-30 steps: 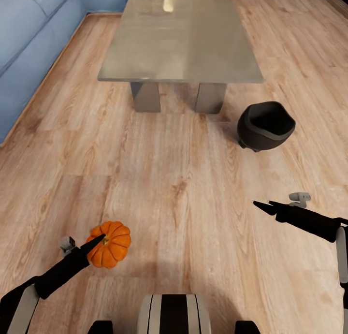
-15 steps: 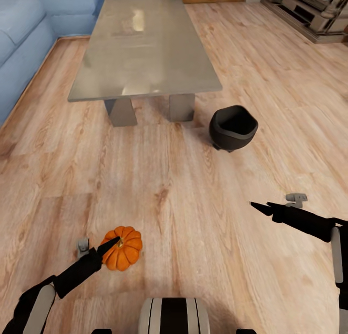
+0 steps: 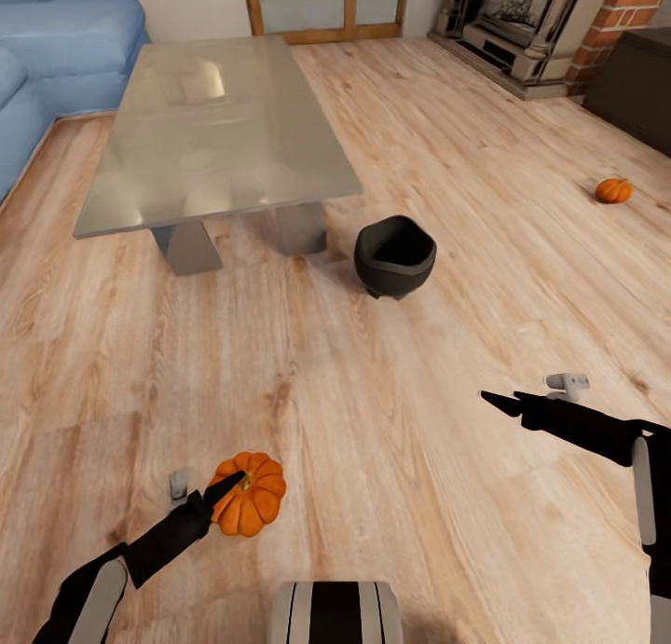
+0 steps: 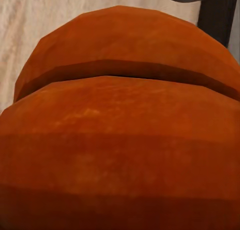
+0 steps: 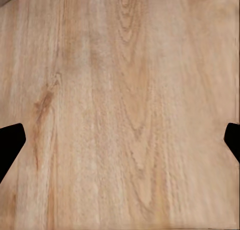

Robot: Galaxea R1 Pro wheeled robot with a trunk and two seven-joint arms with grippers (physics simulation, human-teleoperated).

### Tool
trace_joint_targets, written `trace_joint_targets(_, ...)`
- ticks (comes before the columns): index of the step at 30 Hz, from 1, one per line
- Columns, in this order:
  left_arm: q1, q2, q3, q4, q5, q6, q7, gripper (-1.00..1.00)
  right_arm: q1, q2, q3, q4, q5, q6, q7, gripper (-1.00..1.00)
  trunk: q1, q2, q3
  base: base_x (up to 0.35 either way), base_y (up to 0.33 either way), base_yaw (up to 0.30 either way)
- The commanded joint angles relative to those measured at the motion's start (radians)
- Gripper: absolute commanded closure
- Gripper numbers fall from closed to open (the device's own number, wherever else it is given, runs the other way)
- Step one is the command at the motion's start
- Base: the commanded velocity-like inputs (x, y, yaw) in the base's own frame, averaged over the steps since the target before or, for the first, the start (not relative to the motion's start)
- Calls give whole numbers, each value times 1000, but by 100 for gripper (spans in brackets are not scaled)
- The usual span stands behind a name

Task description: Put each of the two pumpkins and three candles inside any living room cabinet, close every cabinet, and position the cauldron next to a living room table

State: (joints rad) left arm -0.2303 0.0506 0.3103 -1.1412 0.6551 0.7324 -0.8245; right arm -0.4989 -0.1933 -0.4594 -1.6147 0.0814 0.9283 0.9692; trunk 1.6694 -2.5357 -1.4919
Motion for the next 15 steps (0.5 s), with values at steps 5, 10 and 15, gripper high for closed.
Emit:
trace_joint_targets(5,-3,-2,-10,4,11,-2,24,100,-1,2,-1,-1,9,3,6,-100,-2,1,19,0,0,-300)
trace_joint_targets(10,-9,-9,-57,6,11,-5,27,100,-1,2,-2,-1,9,3,3,-100,-5,2,38,0,0,-300)
trace_joint_targets(15,-17,-15,-80,6,11,-7,28,100,-1,2,-2,-1,9,3,3,-100,-7,3,58,0,0,-300)
